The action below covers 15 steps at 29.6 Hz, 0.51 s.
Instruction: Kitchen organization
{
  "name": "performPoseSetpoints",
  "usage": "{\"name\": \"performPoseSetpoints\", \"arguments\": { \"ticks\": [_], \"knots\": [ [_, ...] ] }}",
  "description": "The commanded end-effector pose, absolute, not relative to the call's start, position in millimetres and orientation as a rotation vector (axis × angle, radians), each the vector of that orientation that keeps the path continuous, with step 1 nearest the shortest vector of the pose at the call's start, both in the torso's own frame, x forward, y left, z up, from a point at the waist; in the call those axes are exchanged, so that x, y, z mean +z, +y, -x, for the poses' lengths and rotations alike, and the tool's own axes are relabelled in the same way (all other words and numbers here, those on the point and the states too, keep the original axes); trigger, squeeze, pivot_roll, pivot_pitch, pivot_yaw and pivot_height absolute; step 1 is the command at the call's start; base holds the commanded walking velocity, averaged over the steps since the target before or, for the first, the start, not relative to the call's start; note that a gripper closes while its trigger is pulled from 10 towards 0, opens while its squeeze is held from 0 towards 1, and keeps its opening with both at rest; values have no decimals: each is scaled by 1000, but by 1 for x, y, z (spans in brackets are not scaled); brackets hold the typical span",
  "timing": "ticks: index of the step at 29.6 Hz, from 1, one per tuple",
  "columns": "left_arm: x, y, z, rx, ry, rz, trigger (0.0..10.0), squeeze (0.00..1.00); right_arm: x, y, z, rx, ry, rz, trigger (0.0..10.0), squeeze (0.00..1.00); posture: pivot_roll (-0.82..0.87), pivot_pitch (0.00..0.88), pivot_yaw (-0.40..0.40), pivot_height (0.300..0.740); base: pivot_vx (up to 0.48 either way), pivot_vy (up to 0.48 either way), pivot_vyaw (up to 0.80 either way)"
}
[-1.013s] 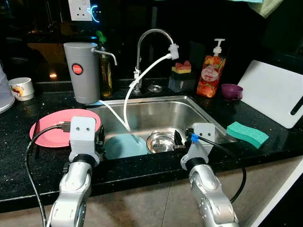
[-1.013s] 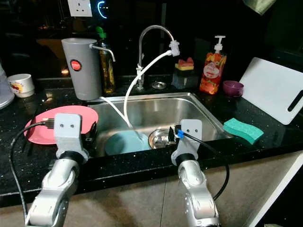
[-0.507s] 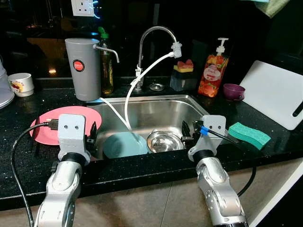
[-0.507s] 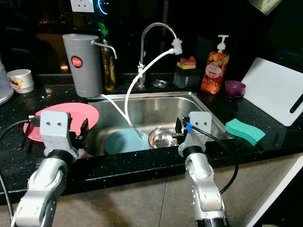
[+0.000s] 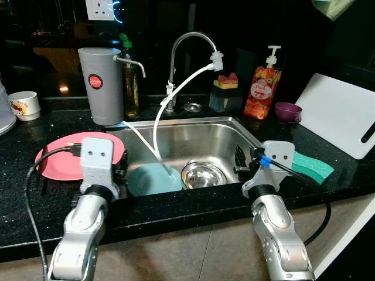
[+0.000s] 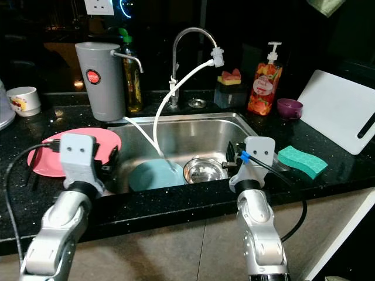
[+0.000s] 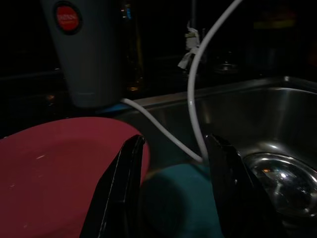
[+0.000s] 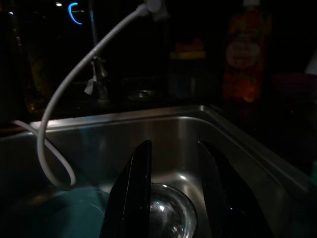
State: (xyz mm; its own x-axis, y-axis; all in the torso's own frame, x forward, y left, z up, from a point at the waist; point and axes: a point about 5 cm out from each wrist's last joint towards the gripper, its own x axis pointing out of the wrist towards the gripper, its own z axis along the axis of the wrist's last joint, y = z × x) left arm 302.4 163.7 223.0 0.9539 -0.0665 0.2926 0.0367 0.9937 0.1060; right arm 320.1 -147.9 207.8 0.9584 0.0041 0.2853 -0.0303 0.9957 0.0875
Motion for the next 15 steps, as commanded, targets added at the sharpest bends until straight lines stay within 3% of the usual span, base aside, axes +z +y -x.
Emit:
{"name": "performPoseSetpoints", "arguments": {
  "ticks": [1,15],
  "knots": [
    [220,162,-302,-64,-294,-106,10000,0,209,-147,-317,11,-292,-88,10000,0,80,56,-55,740,0,0,0],
    [220,150,-312,-112,-306,-116,10000,0,207,-157,-314,-13,-296,-74,10000,0,55,0,-7,740,0,0,0]
  ]
}}
